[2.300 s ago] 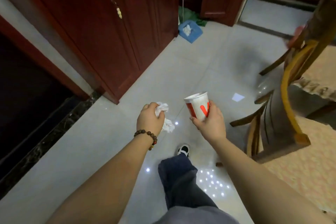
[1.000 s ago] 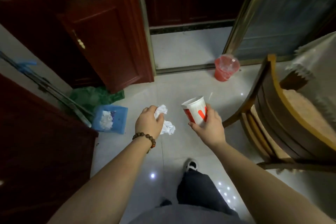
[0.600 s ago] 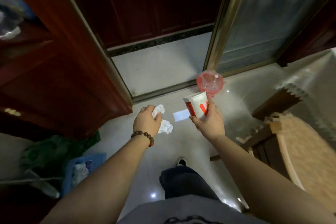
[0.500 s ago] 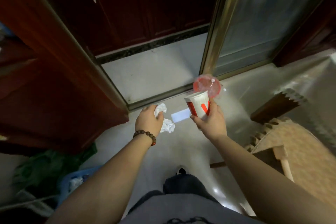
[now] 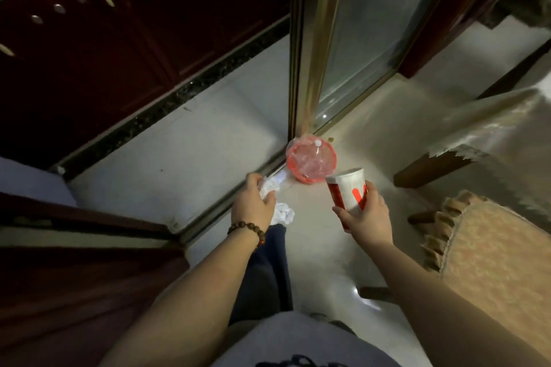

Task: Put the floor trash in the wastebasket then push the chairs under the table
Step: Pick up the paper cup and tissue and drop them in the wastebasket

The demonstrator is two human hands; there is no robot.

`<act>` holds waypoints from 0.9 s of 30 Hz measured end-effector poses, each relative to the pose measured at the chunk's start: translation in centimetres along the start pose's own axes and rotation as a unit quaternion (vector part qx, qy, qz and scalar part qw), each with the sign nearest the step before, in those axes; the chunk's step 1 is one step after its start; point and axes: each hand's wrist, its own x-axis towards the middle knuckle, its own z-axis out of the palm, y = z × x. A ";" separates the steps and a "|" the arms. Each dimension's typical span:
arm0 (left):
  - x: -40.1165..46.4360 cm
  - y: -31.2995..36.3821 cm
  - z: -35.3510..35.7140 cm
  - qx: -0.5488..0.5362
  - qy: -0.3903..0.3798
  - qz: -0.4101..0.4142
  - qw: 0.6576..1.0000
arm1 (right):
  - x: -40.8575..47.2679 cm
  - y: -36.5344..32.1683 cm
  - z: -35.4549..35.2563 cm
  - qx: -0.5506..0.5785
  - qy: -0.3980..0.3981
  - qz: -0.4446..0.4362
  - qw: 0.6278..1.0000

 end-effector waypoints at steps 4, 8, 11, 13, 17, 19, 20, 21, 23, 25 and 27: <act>9.2 -0.4 -0.3 0.021 -0.105 0.027 0.994 | 4.9 -2.0 3.4 0.032 0.024 0.090 0.995; 17.2 0.1 0.5 0.028 -0.168 0.036 0.985 | 8.3 -2.9 6.7 0.063 0.026 0.161 0.985; 23.0 1.0 3.9 0.010 -0.192 0.031 0.981 | 11.2 -2.1 9.5 0.073 0.033 0.199 0.977; 26.2 1.5 7.4 0.020 -0.211 0.049 0.976 | 13.1 -1.0 11.3 0.086 0.035 0.213 0.973; 31.5 0.1 16.5 0.029 -0.257 0.051 0.965 | 17.6 3.0 14.9 0.111 0.044 0.220 0.968; 33.4 -1.5 20.9 0.044 -0.266 0.047 0.962 | 19.5 5.4 16.5 0.105 0.053 0.212 0.970; 34.2 -2.4 23.0 0.049 -0.272 0.037 0.960 | 20.4 6.7 17.2 0.100 0.055 0.209 0.971; 34.9 -3.3 24.9 0.054 -0.280 0.028 0.958 | 21.3 8.0 17.9 0.095 0.053 0.207 0.972; 35.9 -5.0 27.8 0.054 -0.292 0.037 0.954 | 22.7 10.5 19.0 0.086 0.053 0.206 0.973; 36.5 -6.7 29.4 0.059 -0.291 0.052 0.953 | 23.9 12.3 19.9 0.078 0.055 0.207 0.974; 36.5 -8.1 29.6 0.061 -0.287 0.051 0.955 | 25.0 13.2 20.6 0.071 0.051 0.199 0.976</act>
